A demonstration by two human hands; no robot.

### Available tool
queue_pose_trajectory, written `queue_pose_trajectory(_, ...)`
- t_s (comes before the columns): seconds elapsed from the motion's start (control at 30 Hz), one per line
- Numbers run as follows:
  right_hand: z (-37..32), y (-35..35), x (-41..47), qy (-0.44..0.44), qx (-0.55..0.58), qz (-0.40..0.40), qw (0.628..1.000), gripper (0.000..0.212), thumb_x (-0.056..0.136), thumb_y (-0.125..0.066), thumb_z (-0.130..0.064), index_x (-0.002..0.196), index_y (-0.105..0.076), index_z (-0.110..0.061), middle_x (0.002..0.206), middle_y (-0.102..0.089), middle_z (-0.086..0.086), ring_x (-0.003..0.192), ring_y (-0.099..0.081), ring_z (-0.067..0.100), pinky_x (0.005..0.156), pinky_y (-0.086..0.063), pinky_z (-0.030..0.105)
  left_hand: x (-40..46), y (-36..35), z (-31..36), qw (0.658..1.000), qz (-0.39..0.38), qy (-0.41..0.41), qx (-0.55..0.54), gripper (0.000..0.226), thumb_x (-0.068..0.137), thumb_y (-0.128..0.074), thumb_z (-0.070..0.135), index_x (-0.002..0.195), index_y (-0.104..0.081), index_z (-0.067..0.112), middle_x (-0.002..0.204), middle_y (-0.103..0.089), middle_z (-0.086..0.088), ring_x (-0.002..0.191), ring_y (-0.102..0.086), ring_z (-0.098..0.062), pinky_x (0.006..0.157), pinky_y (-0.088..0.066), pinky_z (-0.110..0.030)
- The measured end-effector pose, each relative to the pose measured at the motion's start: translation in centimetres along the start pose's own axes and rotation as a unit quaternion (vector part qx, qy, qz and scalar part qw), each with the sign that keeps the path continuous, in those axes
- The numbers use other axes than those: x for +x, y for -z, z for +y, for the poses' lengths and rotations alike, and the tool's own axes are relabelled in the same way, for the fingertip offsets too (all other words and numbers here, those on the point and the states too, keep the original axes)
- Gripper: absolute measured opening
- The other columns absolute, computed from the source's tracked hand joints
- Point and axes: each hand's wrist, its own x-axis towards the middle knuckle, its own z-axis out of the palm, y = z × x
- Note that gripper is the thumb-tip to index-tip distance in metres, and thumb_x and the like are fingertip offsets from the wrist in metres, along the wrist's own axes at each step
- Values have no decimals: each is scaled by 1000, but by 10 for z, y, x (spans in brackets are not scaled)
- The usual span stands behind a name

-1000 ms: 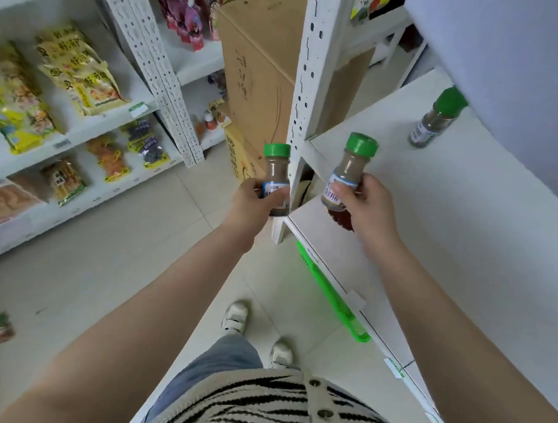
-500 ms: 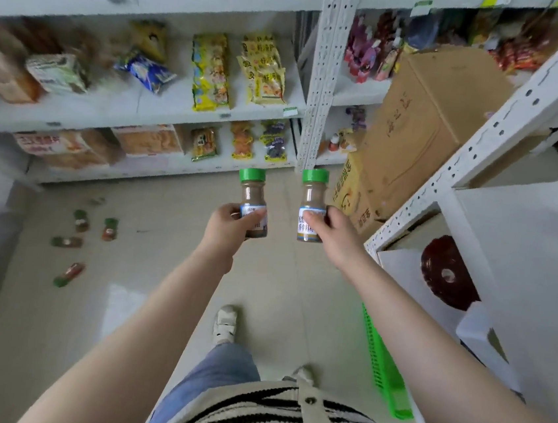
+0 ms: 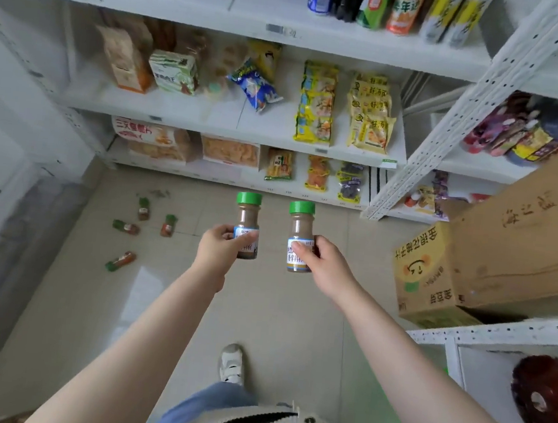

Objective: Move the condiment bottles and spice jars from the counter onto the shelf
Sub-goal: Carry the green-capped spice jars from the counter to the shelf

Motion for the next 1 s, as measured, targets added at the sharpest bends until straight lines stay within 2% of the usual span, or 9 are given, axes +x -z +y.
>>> queue_pose_trajectory(0.2, -59, -48, 67, 15, -25, -6, 1000, 31, 92, -60, -33, 106, -61, -6, 104, -68, 12, 99, -65, 29, 92, -49, 43, 56, 56, 47, 999, 34, -28, -24, 26, 80, -76, 21, 98, -64, 6, 86, -67, -9, 78, -63, -22, 83, -50, -34)
queue_pose_trajectory(0.33, -87, -66, 111, 22, -45, -19, 999, 33, 91, -60, -36, 105, -62, -7, 104, -69, 13, 99, -65, 30, 94, -50, 48, 91, 74, 69, 998, 44, -37, -38, 26, 81, -75, 23, 97, -66, 5, 77, -64, -3, 63, -60, -10, 65, -46, -18)
queue_pose_trajectory(0.43, -107, -73, 148, 25, -49, -25, 998, 31, 91, -60, -35, 104, -62, -7, 105, -69, 14, 101, -65, 30, 93, -49, 46, 119, 82, 86, 996, 58, -47, -47, 28, 81, -75, 25, 98, -68, 4, 71, -61, 0, 63, -58, -12, 68, -46, -22)
queue_pose_trajectory(0.53, -132, -79, 191, 41, -37, -38, 998, 29, 92, -60, -33, 106, -62, -8, 106, -69, 11, 101, -65, 27, 93, -49, 42, 155, 91, 115, 993, 80, -66, -49, 27, 81, -75, 24, 99, -69, 5, 69, -59, 3, 63, -57, -10, 65, -45, -20)
queue_pose_trajectory(0.67, -171, -84, 256, 69, -29, -58, 996, 24, 93, -59, -28, 110, -62, -11, 105, -69, 6, 97, -64, 19, 88, -49, 32, 206, 101, 164, 989, 106, -96, -38, 27, 83, -72, 28, 101, -69, 8, 73, -58, 5, 62, -53, -2, 53, -39, -6)
queue_pose_trajectory(0.73, -195, -85, 289, 81, -31, -61, 994, 24, 92, -60, -32, 107, -63, -13, 102, -70, 4, 97, -65, 20, 90, -50, 35, 230, 107, 194, 986, 117, -116, -37, 27, 84, -72, 27, 102, -69, 7, 68, -54, 6, 53, -50, 5, 49, -36, -3)
queue_pose_trajectory(0.83, -232, -83, 335, 101, -48, -60, 992, 32, 88, -62, -41, 106, -64, -14, 101, -71, 3, 96, -67, 21, 92, -52, 47, 263, 115, 237, 981, 129, -138, -36, 27, 85, -70, 24, 103, -69, 3, 63, -52, 8, 45, -49, 9, 45, -34, -2)
queue_pose_trajectory(0.93, -270, -80, 369, 120, -39, -58, 990, 33, 90, -61, -40, 110, -63, -14, 104, -71, 2, 98, -67, 18, 93, -52, 44, 295, 121, 273, 978, 129, -158, -42, 27, 85, -70, 23, 105, -69, 5, 65, -56, 8, 48, -52, 9, 47, -36, -2)
queue_pose_trajectory(1.0, -291, -79, 388, 131, -38, -58, 989, 29, 91, -59, -38, 109, -63, -16, 103, -71, 1, 97, -66, 17, 90, -52, 38, 312, 124, 296, 977, 119, -171, -39, 26, 84, -71, 26, 103, -70, 7, 68, -60, 6, 55, -56, 4, 48, -38, -4)
